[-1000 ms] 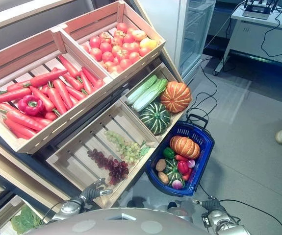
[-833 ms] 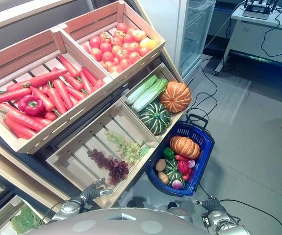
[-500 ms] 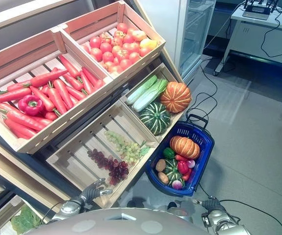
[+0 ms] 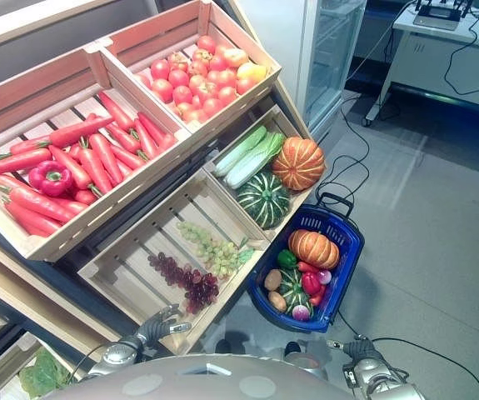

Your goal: Pick up fruits and vegetables into the basket

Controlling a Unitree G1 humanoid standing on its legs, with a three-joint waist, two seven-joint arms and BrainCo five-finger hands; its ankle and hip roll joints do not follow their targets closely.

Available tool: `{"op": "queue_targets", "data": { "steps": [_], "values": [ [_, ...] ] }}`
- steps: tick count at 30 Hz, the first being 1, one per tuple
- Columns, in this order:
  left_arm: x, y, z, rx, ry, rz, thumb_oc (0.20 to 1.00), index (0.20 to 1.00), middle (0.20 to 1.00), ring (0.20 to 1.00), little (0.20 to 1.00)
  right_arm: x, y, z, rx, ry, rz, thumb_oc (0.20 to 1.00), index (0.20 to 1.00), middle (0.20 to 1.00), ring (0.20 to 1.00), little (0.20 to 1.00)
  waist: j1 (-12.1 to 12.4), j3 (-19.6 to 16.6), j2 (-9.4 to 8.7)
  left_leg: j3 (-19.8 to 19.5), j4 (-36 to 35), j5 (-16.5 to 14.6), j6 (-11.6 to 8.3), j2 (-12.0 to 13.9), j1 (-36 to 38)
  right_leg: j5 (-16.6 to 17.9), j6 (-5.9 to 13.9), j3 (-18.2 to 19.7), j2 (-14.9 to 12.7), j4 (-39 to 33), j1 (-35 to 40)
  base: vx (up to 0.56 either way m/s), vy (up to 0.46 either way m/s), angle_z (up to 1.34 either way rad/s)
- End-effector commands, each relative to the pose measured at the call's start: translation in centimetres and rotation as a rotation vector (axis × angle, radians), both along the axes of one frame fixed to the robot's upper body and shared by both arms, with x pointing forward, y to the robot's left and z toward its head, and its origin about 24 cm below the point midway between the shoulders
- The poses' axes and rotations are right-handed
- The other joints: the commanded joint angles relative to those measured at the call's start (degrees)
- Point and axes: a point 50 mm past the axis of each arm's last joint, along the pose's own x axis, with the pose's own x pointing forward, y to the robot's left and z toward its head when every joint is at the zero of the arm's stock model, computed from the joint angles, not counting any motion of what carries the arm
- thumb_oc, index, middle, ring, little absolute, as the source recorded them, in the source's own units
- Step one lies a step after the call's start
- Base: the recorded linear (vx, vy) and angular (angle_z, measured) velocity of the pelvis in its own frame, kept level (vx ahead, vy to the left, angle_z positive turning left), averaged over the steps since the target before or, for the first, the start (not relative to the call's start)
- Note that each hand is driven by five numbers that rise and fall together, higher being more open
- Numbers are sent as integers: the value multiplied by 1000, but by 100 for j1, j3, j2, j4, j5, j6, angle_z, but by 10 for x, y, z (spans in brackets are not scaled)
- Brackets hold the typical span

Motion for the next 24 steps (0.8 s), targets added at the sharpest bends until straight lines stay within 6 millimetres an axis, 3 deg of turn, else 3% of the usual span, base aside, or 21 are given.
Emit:
{"op": "queue_targets", "data": {
  "steps": [1, 9, 15, 18, 19, 22, 24],
  "values": [
    [50, -8, 19, -31, -182, -17, 1000, 1000, 1000, 1000, 1000, 35, -1, 8, -29, -89, -16, 1000, 1000, 1000, 1000, 1000, 126, 567, -146, 10, 37, -500, -12, -70, -32, -39, 583, -58, -360, 55, -88, -185, -24, 2],
    [111, -24, 54, -102, -414, 4, 1000, 1000, 1000, 1000, 1000, 87, -4, 28, -46, -234, -10, 1000, 1000, 1000, 1000, 1000, 76, 1338, -38, -155, 37, -210, -3, -122, -862, 169, 510, -59, -305, 55, -903, -205, -20, 1],
    [141, -33, 81, -166, -558, 2, 1000, 1000, 1000, 1000, 1000, 108, -5, 38, -46, -297, -19, 1000, 1000, 1000, 1000, 1000, 93, 1595, -47, -203, 37, -125, -20, -126, -1100, 186, 487, -77, -284, 133, -1136, -87, -19, 2],
    [171, -46, 118, -249, -727, -21, 1000, 1000, 1000, 1000, 1000, 128, -8, 51, -55, -358, -26, 1000, 1000, 1000, 1000, 1000, 170, 1889, -23, -229, 42, -14, -29, -140, -1244, 97, 405, -126, -232, 482, -1416, -108, -9, 3],
    [174, -47, 122, -257, -739, -24, 1000, 1000, 1000, 1000, 1000, 130, -9, 52, -56, -365, -27, 1000, 1000, 1000, 1000, 1000, 178, 1930, -24, -244, 92, -13, -29, -151, -1283, 83, 395, -118, -227, 533, -1450, -134, -25, 0],
    [192, -51, 164, -326, -912, -90, 1000, 1000, 1000, 1000, 1000, 138, -14, 59, -66, -406, -51, 1000, 1000, 1000, 1000, 1000, 241, 2217, -26, -324, 620, -186, 2, -240, -1638, -39, 323, -138, -217, 884, -1698, -105, -38, 0],
    [196, -51, 176, -334, -961, -119, 1000, 1000, 1000, 1000, 1000, 140, -15, 61, -66, -419, -49, 1000, 1000, 1000, 1000, 1000, 247, 2288, -28, -310, 750, -232, 9, -258, -1738, -70, 310, -160, -217, 973, -1771, -69, -27, 11]
  ]
}}
